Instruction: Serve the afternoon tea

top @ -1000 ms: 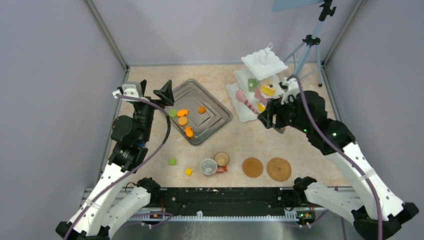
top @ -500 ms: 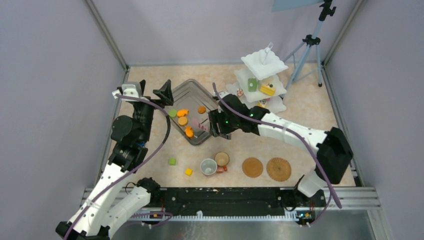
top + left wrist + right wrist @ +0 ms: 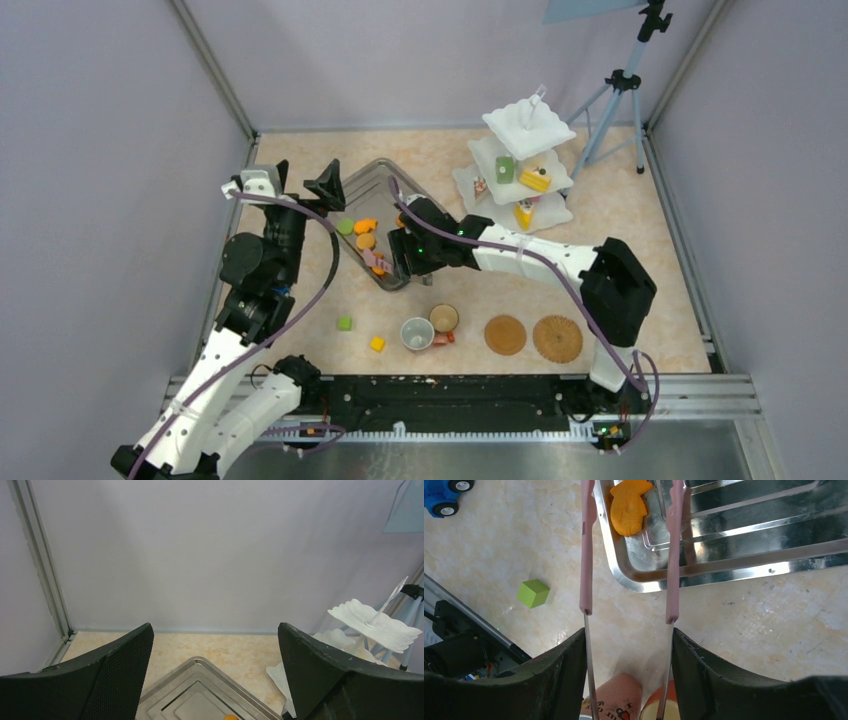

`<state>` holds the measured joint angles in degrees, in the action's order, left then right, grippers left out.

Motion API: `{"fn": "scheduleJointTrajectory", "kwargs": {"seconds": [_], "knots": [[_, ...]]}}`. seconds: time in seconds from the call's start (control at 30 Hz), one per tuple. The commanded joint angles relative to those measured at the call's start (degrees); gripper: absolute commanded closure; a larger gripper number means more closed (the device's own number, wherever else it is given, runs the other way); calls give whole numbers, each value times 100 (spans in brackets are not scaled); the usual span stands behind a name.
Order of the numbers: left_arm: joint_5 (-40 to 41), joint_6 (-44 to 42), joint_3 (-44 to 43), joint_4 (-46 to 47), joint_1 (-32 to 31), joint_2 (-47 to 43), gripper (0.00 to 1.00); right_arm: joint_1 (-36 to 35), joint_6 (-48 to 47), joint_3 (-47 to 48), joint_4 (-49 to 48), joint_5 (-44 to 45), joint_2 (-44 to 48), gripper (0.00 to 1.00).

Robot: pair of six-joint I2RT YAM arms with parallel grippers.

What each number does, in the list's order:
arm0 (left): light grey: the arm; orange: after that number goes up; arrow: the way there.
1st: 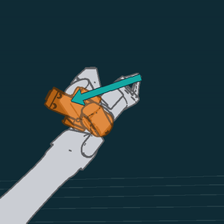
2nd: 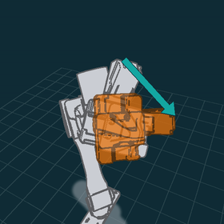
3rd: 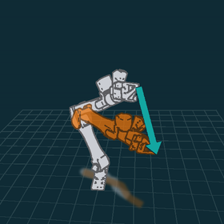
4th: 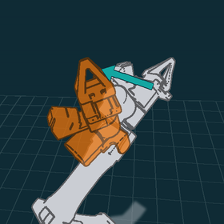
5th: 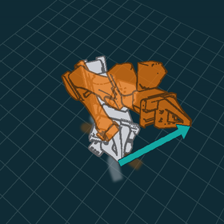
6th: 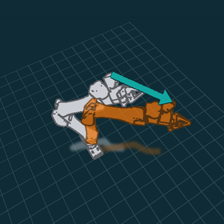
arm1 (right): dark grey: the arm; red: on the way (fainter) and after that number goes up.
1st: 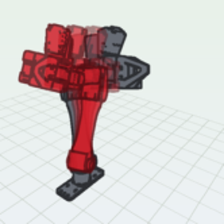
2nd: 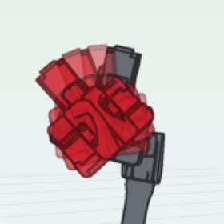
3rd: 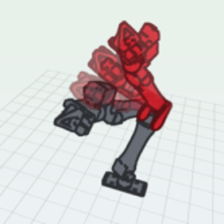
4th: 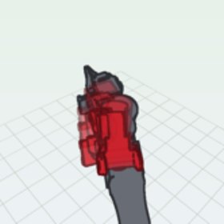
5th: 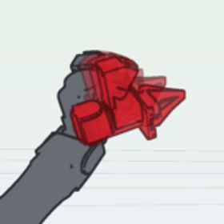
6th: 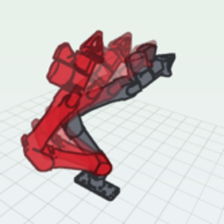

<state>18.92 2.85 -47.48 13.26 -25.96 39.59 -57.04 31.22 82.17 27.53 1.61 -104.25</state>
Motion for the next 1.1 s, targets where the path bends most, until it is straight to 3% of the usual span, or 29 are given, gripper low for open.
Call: {"fn": "scheduleJointTrajectory", "kwargs": {"seconds": [0.0,0.27,0.6,0.83,1.07], "knots": [[9,-39,-92,185,19,-68,1,-132,68,404,-3,163,-188,47],[12,-31,-88,181,16,-75,1,-426,-153,680,639,754,-442,49],[-22,-10,-87,180,14,-68,1,-444,-185,379,940,1214,-210,56],[-44,-3,-87,172,16,-62,1,-440,-481,216,702,1134,-220,56],[-35,-4,-95,170,19,-62,1,-445,-650,159,525,1226,74,76]]}}
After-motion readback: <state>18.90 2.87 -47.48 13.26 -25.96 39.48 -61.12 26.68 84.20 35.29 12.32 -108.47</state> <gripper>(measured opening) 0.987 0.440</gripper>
